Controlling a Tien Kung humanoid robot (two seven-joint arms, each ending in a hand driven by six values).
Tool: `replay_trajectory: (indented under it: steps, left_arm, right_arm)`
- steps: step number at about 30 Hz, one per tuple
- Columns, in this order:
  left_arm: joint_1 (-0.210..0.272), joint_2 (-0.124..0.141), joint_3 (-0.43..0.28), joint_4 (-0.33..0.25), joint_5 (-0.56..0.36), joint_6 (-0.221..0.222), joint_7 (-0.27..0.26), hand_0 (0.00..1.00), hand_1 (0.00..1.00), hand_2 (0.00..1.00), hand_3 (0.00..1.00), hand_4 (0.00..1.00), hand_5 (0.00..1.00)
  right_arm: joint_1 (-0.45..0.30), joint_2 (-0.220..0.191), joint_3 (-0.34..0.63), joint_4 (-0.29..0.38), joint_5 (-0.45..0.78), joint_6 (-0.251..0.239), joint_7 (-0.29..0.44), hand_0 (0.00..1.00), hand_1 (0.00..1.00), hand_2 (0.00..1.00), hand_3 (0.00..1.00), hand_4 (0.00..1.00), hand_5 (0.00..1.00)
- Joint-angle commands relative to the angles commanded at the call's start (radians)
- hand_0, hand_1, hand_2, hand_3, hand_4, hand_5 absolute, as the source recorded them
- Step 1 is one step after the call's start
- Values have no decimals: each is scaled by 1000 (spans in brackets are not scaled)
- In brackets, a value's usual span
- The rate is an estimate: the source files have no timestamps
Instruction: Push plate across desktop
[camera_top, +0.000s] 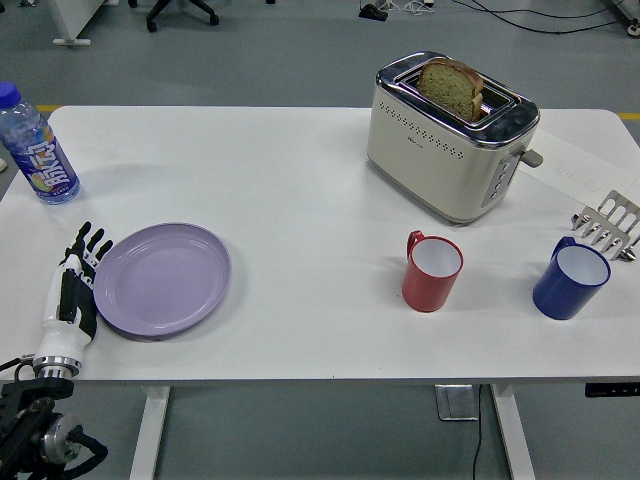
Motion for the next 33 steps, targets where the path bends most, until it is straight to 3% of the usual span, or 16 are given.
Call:
replay_trajectory:
  steps: [20, 33]
  left_arm:
    - [-54, -21, 93, 22, -48, 0, -6, 902, 926, 974, 998, 498, 998]
    - [-90, -52, 125, 33, -78, -2, -7, 902, 925, 975, 998, 491, 998]
  right_arm:
    - [6, -3, -4, 0, -3, 3, 3, 602, 544, 640, 619, 135, 360]
    - [8, -3, -3, 0, -7, 3, 4, 602, 544, 640, 619, 136, 359]
